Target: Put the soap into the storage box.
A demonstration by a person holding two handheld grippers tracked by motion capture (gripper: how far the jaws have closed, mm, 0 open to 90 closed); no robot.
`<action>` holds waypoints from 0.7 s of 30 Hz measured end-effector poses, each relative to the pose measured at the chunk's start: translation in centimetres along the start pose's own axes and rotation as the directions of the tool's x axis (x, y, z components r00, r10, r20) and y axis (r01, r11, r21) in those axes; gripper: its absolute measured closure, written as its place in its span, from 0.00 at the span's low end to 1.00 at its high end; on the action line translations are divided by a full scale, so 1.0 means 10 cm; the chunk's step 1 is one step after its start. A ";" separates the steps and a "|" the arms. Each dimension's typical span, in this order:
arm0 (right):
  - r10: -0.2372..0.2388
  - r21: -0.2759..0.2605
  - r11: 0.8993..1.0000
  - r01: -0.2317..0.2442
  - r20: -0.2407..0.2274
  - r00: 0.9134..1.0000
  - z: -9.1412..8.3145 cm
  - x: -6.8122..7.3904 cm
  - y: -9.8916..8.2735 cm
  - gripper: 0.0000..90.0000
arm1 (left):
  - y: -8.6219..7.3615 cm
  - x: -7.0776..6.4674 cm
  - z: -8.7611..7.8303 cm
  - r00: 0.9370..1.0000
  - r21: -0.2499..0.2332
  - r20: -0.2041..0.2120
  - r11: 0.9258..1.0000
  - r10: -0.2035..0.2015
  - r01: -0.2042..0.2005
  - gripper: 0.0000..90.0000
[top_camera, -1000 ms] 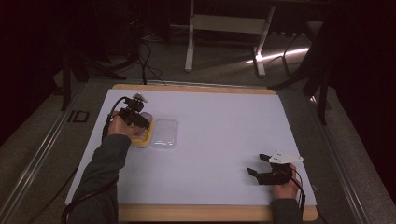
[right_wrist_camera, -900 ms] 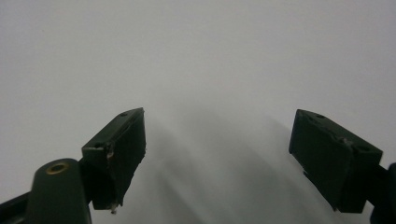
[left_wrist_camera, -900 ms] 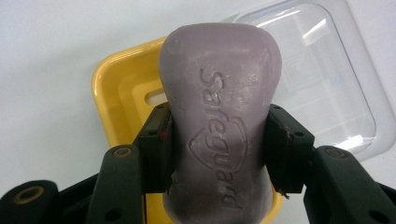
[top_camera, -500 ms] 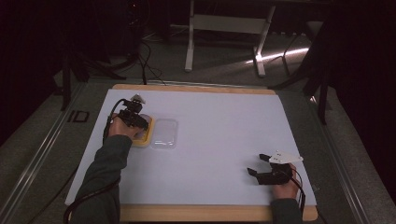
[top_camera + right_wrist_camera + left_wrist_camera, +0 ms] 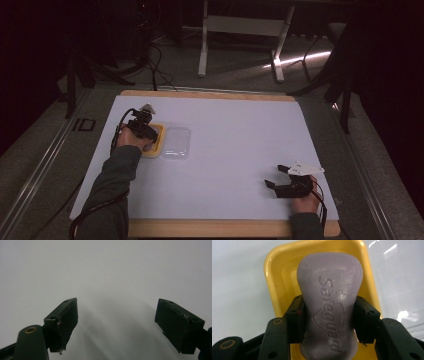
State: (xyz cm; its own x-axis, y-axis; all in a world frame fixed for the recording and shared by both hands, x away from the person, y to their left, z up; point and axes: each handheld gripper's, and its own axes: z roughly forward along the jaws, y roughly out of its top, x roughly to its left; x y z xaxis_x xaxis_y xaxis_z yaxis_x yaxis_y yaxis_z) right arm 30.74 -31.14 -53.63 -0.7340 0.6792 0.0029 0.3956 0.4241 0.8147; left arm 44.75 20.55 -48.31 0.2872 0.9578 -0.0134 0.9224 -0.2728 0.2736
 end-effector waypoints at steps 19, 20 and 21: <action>0.000 0.003 1.000 0.000 0.000 1.000 0.00 0.00 0.00 0.20 | 0.01 0.02 0.10 1.000 0.022 0.027 1.000 0.004 -0.004 0.50; 0.000 0.003 1.000 0.000 0.000 1.000 0.00 0.00 0.00 0.20 | 0.01 0.02 0.10 0.999 0.024 0.030 1.000 0.012 -0.012 0.48; 0.001 0.003 1.000 -0.001 0.000 1.000 0.00 0.00 0.00 0.20 | 0.01 0.01 0.10 0.999 0.028 0.025 0.999 0.021 -0.022 0.46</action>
State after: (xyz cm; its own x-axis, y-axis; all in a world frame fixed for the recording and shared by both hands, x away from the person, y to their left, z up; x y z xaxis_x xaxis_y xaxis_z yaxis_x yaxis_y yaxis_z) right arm 30.74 -31.12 -53.64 -0.7340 0.6792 0.0036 0.3976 0.4254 0.8130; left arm 45.10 20.53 -49.29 0.3129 0.9492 -0.0320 0.9227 -0.2958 0.2471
